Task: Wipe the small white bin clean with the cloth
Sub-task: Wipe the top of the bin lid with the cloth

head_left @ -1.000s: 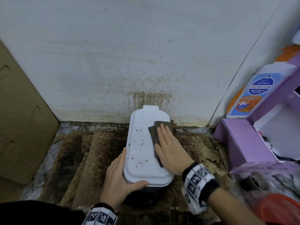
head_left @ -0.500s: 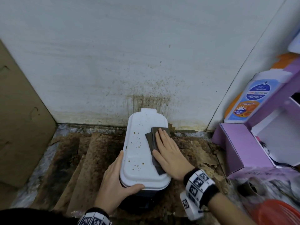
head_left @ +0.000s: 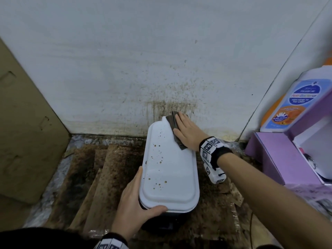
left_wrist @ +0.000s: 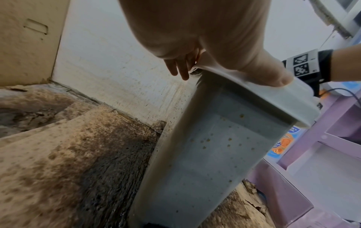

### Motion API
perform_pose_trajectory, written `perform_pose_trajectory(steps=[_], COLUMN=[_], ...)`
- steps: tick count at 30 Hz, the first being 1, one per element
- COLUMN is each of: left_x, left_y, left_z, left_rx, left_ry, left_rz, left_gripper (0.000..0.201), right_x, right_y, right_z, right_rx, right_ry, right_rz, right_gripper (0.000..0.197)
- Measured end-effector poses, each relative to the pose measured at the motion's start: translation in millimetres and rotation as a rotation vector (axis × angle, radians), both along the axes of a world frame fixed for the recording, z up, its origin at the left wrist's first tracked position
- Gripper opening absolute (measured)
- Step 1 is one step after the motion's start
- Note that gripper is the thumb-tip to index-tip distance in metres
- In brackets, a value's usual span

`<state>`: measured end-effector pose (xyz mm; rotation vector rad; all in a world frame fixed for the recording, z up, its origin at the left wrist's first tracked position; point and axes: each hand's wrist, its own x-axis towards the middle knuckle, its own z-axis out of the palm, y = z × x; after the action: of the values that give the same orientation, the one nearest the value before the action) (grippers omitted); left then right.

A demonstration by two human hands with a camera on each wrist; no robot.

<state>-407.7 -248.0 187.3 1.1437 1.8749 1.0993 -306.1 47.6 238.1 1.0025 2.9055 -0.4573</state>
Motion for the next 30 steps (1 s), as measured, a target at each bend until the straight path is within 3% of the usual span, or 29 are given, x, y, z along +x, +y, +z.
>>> perform_pose_trajectory(steps=[6,11,18,22,26,30], left_x=[6.0,9.0,11.8,12.5,10.4,7.9], left_y=[-2.7,-3.9,-5.6,-5.1,-4.9,-4.4], left_z=[-2.0,-4.9,-8.6,-10.9,-11.6,-14.1], left_rx=[0.005,-0.001,0.024,0.046,0.050,0.042], left_ry=[0.009,0.035,0.040,-0.002,-0.010,-0.030], left_rz=[0.004,0.012,0.030,0.034,0.047,0.044], left_gripper=[0.129,0.130,0.130,0.130,0.129,0.128], right_x=[30.5,63.0,91.1,88.3,80.4,66.0], right_y=[-37.3,-109.9,-202.5,-205.6,-191.1,-149.2], right_z=[-9.2,-13.0,-21.9,-25.6,-24.7,-19.2], right_rx=[-0.031,-0.147,-0.118,-0.160,-0.119,-0.205], right_ry=[0.025,0.155,0.333,0.481,0.430,0.358], right_rz=[-0.002,-0.069,-0.181,-0.260,-0.248,-0.222], right_gripper=[0.065,0.065,0.063,0.064,0.065,0.066])
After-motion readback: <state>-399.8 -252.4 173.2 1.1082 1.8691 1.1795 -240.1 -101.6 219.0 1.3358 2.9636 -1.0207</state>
